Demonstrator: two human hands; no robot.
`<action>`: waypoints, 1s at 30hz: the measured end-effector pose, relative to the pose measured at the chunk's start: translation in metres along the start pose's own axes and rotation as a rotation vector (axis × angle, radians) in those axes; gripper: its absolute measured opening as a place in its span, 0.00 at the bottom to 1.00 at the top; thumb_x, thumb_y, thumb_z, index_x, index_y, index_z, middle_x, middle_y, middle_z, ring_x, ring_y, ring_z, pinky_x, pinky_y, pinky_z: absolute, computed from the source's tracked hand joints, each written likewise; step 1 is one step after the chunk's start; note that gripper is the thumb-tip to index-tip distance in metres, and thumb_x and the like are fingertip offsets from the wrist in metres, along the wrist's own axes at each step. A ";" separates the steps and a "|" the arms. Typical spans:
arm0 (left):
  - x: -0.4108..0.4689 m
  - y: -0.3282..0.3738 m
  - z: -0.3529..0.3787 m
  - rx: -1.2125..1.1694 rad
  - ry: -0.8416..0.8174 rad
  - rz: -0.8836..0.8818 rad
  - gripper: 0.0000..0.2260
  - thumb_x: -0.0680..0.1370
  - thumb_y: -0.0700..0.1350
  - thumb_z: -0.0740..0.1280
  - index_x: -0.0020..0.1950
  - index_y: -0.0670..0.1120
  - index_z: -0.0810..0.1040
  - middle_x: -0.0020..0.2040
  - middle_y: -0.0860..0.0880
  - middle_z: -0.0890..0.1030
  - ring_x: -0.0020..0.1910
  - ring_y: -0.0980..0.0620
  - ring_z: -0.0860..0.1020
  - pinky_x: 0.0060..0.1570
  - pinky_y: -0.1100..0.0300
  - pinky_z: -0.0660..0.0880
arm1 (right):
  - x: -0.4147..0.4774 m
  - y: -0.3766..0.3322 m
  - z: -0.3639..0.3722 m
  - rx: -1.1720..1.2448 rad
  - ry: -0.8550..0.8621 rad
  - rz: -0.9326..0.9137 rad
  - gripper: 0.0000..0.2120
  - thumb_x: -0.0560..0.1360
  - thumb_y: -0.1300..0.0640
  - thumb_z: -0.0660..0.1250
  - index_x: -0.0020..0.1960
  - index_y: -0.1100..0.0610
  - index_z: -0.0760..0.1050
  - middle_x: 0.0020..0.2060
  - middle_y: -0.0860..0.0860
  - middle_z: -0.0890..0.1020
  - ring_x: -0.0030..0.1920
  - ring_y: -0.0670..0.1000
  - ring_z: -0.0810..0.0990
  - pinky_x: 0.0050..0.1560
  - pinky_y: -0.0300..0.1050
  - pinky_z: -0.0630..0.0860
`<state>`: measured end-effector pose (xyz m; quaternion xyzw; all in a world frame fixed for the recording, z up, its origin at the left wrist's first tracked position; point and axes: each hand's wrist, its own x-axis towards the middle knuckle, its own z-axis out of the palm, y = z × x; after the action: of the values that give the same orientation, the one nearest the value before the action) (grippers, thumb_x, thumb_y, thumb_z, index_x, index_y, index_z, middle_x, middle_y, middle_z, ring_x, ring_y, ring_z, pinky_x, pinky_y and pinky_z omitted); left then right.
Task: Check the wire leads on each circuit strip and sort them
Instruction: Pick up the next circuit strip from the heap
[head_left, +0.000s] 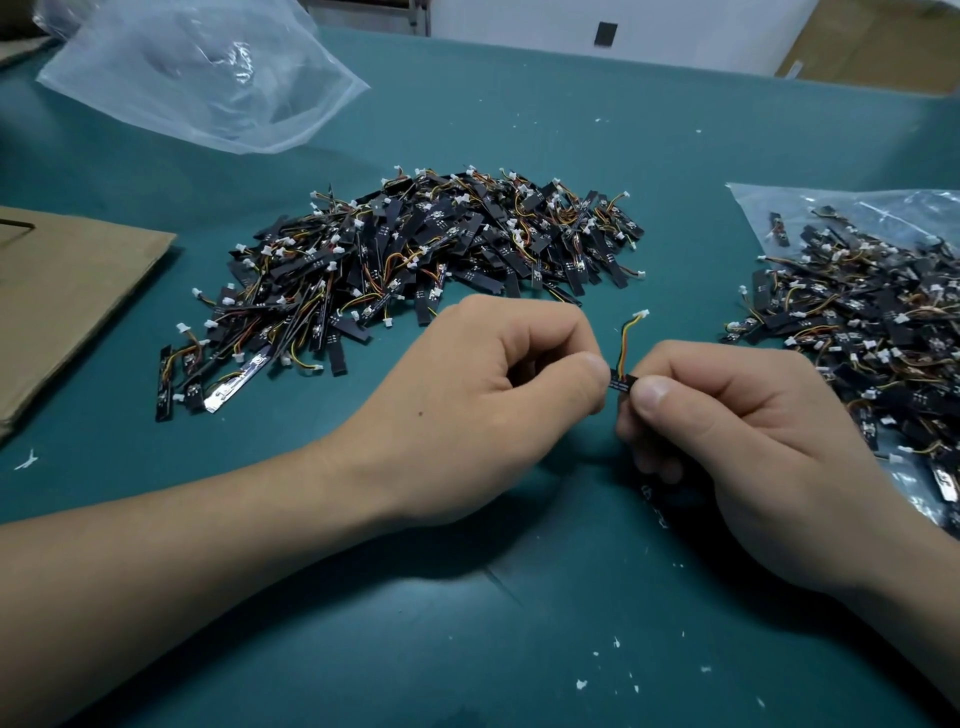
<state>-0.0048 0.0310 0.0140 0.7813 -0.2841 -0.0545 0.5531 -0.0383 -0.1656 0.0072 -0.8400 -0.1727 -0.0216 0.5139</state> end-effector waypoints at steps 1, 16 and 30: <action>0.000 0.000 0.000 0.012 0.000 -0.002 0.10 0.77 0.42 0.64 0.37 0.42 0.78 0.27 0.51 0.71 0.28 0.59 0.67 0.29 0.64 0.64 | 0.000 0.000 0.000 -0.003 0.002 0.002 0.14 0.77 0.47 0.60 0.38 0.53 0.78 0.29 0.51 0.78 0.29 0.48 0.75 0.31 0.41 0.71; -0.001 -0.001 0.000 0.000 0.025 0.010 0.10 0.77 0.42 0.64 0.37 0.42 0.79 0.27 0.49 0.72 0.27 0.58 0.67 0.29 0.64 0.64 | -0.001 0.000 -0.001 0.011 -0.015 -0.012 0.16 0.78 0.47 0.60 0.38 0.53 0.77 0.29 0.50 0.80 0.29 0.47 0.75 0.32 0.38 0.71; -0.004 -0.005 0.003 0.227 0.103 0.067 0.10 0.79 0.46 0.64 0.58 0.49 0.81 0.44 0.54 0.81 0.41 0.56 0.77 0.45 0.62 0.73 | 0.008 0.010 -0.001 0.269 0.435 -0.007 0.11 0.81 0.49 0.61 0.60 0.49 0.77 0.42 0.47 0.81 0.31 0.47 0.70 0.31 0.32 0.67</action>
<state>-0.0072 0.0318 0.0072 0.8307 -0.2857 0.0369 0.4764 -0.0277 -0.1689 0.0009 -0.7390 -0.0626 -0.1802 0.6461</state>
